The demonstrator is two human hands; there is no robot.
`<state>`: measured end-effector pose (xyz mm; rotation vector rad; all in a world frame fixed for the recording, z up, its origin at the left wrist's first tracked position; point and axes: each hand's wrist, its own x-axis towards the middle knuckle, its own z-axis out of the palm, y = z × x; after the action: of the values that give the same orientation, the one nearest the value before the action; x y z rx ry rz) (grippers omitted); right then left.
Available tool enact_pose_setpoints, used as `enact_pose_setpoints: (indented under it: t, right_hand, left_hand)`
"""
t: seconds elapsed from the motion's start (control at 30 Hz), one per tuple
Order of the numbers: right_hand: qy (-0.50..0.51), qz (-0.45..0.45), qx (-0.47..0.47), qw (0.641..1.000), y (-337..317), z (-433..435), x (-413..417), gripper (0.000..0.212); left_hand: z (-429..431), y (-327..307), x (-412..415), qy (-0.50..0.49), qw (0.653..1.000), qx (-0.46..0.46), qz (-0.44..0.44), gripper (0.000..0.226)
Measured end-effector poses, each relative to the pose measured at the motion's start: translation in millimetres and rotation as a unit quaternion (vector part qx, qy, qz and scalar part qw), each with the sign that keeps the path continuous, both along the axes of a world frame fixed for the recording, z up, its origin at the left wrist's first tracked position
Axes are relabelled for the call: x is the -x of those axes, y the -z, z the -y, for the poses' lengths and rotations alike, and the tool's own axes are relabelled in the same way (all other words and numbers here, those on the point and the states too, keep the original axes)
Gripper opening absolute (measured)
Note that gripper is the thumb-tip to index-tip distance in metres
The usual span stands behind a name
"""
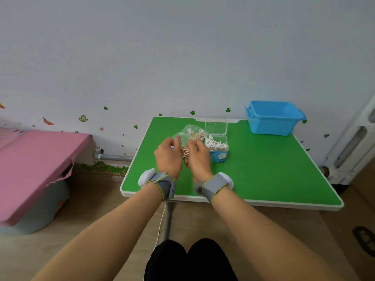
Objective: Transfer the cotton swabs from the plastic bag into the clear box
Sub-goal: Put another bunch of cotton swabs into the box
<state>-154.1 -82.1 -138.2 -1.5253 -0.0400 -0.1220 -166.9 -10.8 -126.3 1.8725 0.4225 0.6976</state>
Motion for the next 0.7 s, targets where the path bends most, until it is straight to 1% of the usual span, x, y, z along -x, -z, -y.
enact_pose_setpoints:
  t: [0.03, 0.1, 0.17, 0.2, 0.23, 0.3, 0.33, 0.4, 0.47, 0.5, 0.53, 0.6, 0.63, 0.7]
  right_hand:
    - [0.003, 0.053, 0.046, 0.998, -0.3, 1.4, 2.9, 0.025]
    - [0.021, 0.163, 0.14, 0.976, -0.9, 3.0, 9.1, 0.021]
    - [0.046, 0.21, 0.169, 0.962, 0.3, 3.1, 9.1, 0.021]
    - [0.056, 0.205, 0.166, 0.963, 0.7, 2.7, 7.4, 0.022]
    - [0.059, 0.18, 0.15, 0.97, 1.1, 2.3, 4.9, 0.023]
    - [0.044, 0.075, 0.077, 0.993, -1.4, 1.4, 0.1, 0.029]
    - [0.031, 0.014, 0.035, 0.999, -3.2, 0.5, -2.9, 0.031]
    - [0.009, -0.083, -0.026, 0.996, -7.4, 1.3, -6.7, 0.031]
    - [-0.003, -0.127, -0.061, 0.99, -12.2, 2.7, -6.4, 0.031]
    - [-0.005, -0.12, -0.057, 0.991, -13.0, 2.0, -5.4, 0.031]
    - [0.003, -0.093, -0.027, 0.995, -13.6, 1.8, -3.8, 0.03]
    - [0.034, -0.005, 0.075, 0.997, -14.5, 2.6, 0.1, 0.026]
    - [0.048, 0.033, 0.109, 0.992, -14.7, 3.6, 1.1, 0.025]
    - [0.066, 0.061, 0.114, 0.989, -17.7, 6.1, 1.0, 0.029]
  left_hand:
    - [0.0, -0.7, -0.9, -0.008, 1.0, 0.013, -0.005, 0.043]
    - [0.3, -1.6, -2.8, -0.02, 0.999, 0.043, -0.022, 0.043]
    - [0.7, -1.9, -3.5, -0.025, 0.998, 0.053, -0.027, 0.043]
    - [1.1, -1.7, -3.0, -0.024, 0.998, 0.048, -0.022, 0.043]
    - [1.5, -1.8, -2.5, -0.019, 0.999, 0.039, -0.013, 0.042]
    - [3.1, -1.3, -0.1, 0.001, 1.0, 0.018, 0.013, 0.039]
    - [4.1, -1.2, 1.4, 0.012, 1.0, 0.007, 0.027, 0.038]
    - [7.1, -1.5, 4.8, 0.035, 0.998, -0.008, 0.051, 0.033]
    - [9.7, -2.1, 5.7, 0.044, 0.997, -0.011, 0.065, 0.029]
    - [9.8, -2.5, 5.2, 0.042, 0.997, -0.01, 0.067, 0.029]
    - [10.4, -3.6, 4.4, 0.038, 0.997, -0.005, 0.067, 0.03]
    - [11.1, -6.0, 1.4, 0.029, 0.998, 0.013, 0.059, 0.032]
    - [12.2, -6.6, 0.2, 0.029, 0.998, 0.02, 0.055, 0.033]
    - [15.6, -7.0, -0.1, 0.044, 0.997, 0.019, 0.06, 0.035]
